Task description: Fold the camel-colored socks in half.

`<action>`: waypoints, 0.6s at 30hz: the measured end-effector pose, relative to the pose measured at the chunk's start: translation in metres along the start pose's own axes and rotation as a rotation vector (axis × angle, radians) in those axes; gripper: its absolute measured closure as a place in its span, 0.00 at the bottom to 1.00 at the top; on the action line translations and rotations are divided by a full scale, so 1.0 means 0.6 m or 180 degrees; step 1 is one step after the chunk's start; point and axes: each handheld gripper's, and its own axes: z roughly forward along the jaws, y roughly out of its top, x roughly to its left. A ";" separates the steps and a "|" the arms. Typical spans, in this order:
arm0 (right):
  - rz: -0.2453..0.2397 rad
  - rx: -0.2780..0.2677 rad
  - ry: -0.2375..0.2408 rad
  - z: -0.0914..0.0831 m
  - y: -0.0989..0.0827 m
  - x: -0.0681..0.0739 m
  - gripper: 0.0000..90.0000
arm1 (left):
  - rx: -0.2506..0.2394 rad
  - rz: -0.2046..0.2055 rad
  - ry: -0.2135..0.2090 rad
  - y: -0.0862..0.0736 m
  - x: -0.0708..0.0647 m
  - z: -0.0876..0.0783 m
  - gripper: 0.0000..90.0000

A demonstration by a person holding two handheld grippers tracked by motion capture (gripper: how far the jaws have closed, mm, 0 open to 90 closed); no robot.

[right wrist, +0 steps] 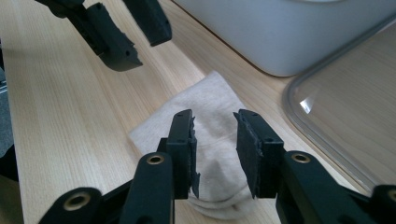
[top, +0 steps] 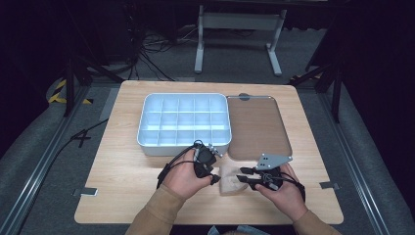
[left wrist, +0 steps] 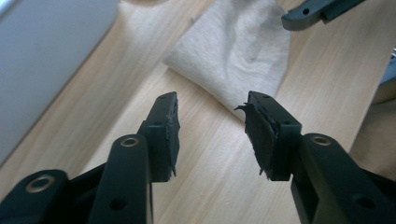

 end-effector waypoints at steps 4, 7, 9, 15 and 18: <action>0.0027 0.0019 0.0008 0.005 0.000 0.003 0.77 | -0.0016 -0.0057 0.0035 -0.005 0.003 0.000 0.58; 0.0066 0.0057 0.0035 0.010 -0.002 0.005 0.82 | 0.0096 -0.0217 0.0118 -0.013 0.009 0.003 0.61; 0.0075 0.0065 0.0061 0.013 -0.002 0.006 0.85 | 0.0114 -0.0246 0.0101 -0.015 0.011 0.005 0.63; 0.0127 0.0094 0.0130 0.026 -0.001 0.009 0.92 | 0.0209 -0.0213 0.0142 -0.018 0.015 0.010 0.66; 0.0165 0.0144 0.0139 0.034 -0.002 0.010 0.95 | 0.0250 -0.0219 0.0120 -0.020 0.017 0.015 0.68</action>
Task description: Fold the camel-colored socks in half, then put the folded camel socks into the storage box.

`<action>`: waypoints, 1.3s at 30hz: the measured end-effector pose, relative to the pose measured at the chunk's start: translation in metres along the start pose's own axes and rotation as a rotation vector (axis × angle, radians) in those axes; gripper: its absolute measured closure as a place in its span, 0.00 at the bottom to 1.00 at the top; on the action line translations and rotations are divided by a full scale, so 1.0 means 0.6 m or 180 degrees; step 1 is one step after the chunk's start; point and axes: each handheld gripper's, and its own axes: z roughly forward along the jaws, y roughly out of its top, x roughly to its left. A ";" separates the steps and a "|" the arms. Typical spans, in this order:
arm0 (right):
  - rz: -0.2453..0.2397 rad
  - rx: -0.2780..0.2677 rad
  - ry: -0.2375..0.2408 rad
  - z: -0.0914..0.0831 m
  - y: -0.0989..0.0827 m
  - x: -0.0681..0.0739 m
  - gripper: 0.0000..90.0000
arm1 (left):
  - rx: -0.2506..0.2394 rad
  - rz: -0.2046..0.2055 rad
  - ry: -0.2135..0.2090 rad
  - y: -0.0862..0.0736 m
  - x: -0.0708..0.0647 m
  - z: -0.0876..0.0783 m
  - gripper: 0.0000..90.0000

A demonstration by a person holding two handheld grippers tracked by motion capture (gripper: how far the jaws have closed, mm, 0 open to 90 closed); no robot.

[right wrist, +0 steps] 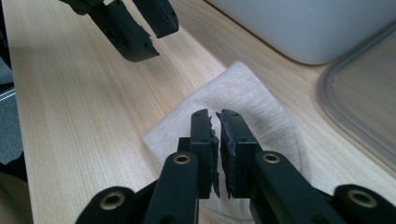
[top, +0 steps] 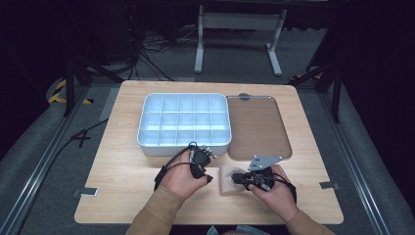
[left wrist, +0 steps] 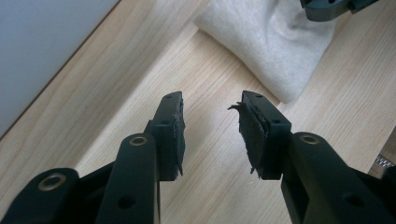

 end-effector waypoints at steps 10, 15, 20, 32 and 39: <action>0.0030 0.0222 -0.0102 0.018 -0.013 -0.012 0.99 | 0.0105 0.0106 0.0017 0.001 -0.002 0.020 0.71; 0.0002 0.0239 -0.0094 0.019 -0.013 -0.014 0.99 | 0.0103 0.0220 0.0041 0.005 -0.004 0.031 0.73; -0.0097 0.0248 -0.0109 0.020 -0.013 -0.013 0.99 | 0.0054 0.0318 0.0063 0.010 -0.009 0.039 0.75; -0.0313 0.0289 -0.0045 0.019 -0.012 -0.013 1.00 | 0.0070 0.0531 0.0037 0.017 -0.021 0.056 0.76; -0.0336 0.0288 -0.0053 0.020 -0.012 -0.012 1.00 | 0.0068 0.0671 -0.0003 0.021 -0.029 0.064 0.75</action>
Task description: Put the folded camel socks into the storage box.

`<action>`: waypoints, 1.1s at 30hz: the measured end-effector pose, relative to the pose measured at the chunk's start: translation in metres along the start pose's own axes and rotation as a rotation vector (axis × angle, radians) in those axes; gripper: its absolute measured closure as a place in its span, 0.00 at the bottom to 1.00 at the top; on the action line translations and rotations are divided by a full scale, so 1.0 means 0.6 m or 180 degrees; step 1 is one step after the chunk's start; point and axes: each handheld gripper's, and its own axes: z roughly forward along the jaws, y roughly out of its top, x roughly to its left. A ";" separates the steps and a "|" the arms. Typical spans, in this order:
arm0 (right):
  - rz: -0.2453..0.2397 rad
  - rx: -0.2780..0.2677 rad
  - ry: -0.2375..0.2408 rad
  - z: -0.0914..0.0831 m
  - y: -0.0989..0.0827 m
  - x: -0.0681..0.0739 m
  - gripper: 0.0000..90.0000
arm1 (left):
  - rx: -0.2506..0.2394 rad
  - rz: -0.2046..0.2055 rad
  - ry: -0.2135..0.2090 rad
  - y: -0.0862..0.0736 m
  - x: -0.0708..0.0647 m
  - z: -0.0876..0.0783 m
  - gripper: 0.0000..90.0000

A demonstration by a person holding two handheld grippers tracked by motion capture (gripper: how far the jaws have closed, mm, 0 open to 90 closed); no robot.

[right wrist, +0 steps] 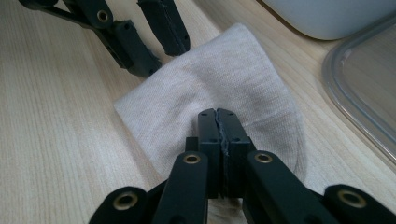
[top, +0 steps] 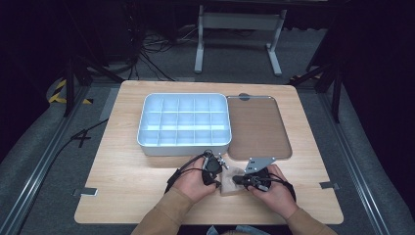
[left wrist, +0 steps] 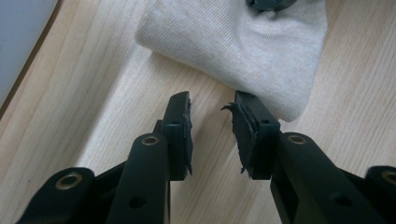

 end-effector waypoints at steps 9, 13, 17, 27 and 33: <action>-0.0006 -0.0077 0.0011 -0.001 -0.007 0.003 1.00 | -0.0089 0.0239 0.0006 0.014 -0.009 -0.002 0.75; -0.0008 -0.0092 -0.0003 -0.002 -0.008 0.004 1.00 | -0.0178 0.0343 0.0005 0.023 -0.016 -0.011 0.75; 0.0008 -0.0096 0.0002 -0.002 -0.008 0.005 1.00 | -0.0294 0.0403 -0.0036 0.028 -0.019 -0.009 0.75; 0.0020 -0.0078 -0.0016 -0.001 -0.005 0.010 1.00 | -0.0310 0.0550 0.0034 0.033 -0.029 -0.016 0.73; -0.0007 -0.0066 -0.0028 -0.001 -0.005 0.013 1.00 | -0.0321 0.0744 0.0080 0.038 -0.038 -0.019 0.72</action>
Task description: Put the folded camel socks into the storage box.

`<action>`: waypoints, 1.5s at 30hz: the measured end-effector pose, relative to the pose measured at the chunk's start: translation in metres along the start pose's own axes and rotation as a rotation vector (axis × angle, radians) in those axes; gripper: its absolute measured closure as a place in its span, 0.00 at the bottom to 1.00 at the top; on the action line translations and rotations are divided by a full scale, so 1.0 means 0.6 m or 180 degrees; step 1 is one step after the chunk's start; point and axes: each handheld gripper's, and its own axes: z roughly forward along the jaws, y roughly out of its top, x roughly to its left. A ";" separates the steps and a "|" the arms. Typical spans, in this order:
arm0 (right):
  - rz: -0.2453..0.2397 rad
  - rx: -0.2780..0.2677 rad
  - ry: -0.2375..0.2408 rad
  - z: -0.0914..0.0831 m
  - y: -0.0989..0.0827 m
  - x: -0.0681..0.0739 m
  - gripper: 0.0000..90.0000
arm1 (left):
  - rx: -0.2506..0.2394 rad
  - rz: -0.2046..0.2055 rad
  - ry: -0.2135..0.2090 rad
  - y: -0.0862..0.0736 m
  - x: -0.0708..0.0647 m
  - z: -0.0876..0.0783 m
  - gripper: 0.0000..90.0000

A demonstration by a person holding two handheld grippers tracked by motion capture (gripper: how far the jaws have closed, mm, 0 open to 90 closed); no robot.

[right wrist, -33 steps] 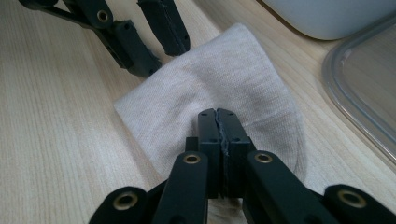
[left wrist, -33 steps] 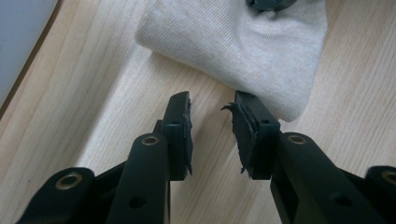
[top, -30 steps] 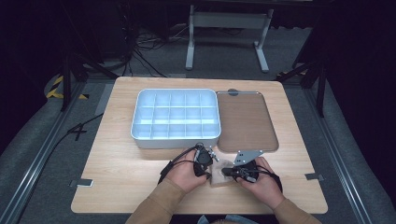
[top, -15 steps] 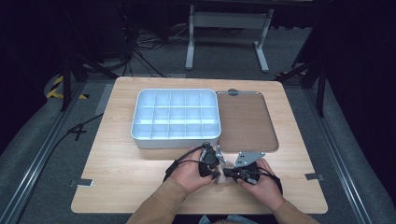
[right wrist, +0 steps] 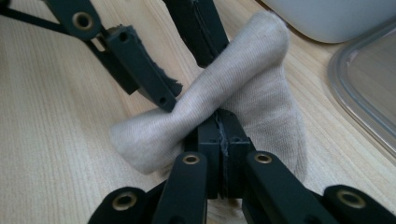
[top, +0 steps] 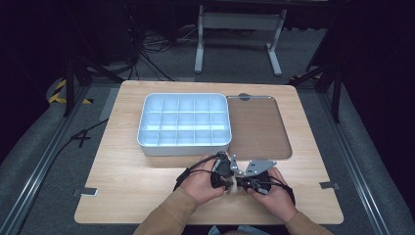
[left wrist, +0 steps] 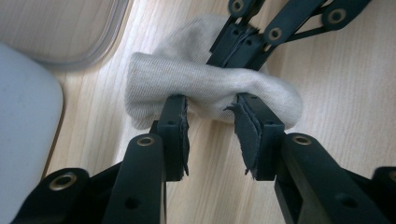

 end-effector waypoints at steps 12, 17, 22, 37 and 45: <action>0.0126 -0.0075 -0.0055 -0.044 0.009 -0.014 0.92 | 0.0046 -0.0175 0.0022 -0.003 0.002 -0.004 0.71; 0.0361 0.0012 -0.0224 -0.082 0.001 -0.043 0.93 | 0.0035 -0.0163 0.0013 -0.001 0.000 -0.003 0.71; 0.0525 0.0392 -0.0170 -0.062 -0.025 -0.057 0.93 | 0.0027 -0.0160 0.0017 0.001 -0.001 -0.002 0.71; 0.0411 0.0409 -0.0083 -0.036 -0.015 -0.038 0.93 | -0.0113 0.0042 0.0022 0.022 -0.016 0.012 0.70; 0.0458 0.0374 -0.0086 -0.039 -0.023 -0.040 0.90 | -0.0107 0.0083 -0.0028 0.032 -0.017 0.029 0.65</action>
